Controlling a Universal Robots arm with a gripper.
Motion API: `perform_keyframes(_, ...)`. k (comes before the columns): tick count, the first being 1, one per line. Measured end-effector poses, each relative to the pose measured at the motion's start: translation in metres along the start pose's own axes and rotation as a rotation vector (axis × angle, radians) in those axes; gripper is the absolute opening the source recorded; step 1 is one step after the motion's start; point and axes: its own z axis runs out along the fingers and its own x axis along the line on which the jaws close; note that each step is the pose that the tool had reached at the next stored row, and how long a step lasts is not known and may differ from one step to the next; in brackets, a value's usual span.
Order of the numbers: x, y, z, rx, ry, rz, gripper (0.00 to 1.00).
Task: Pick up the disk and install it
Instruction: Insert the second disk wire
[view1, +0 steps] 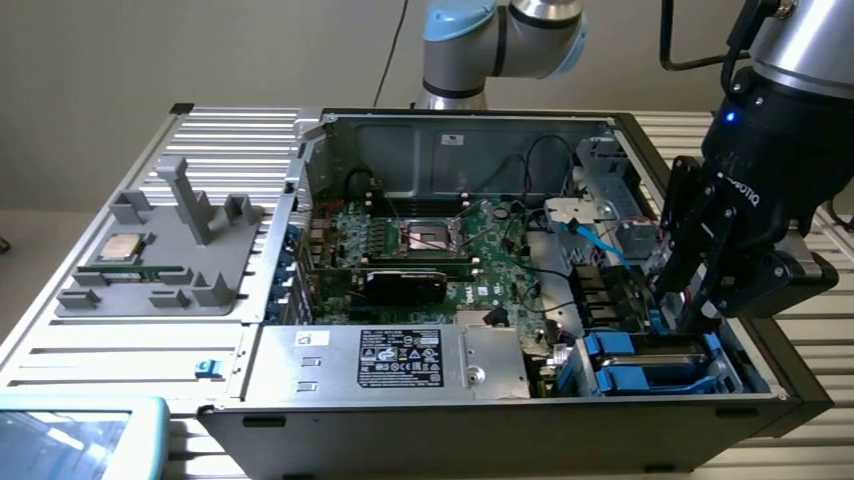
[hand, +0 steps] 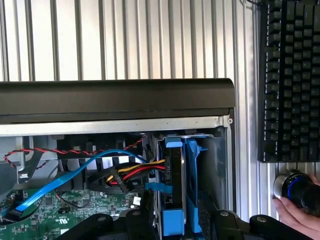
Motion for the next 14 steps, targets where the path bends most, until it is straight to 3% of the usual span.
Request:
perform_keyframes(9, 0.0000, 0.0000, -0.0001, 0.0000, -0.0001, 0.000, 0.45)
perform_keyframes(10, 0.0000, 0.0000, -0.0001, 0.0000, -0.0001, 0.000, 0.39)
perform_keyframes(11, 0.0000, 0.0000, 0.0000, 0.0000, 0.0000, 0.000, 0.39)
perform_keyframes(14, 0.0000, 0.0000, -0.0001, 0.0000, -0.0001, 0.000, 0.21)
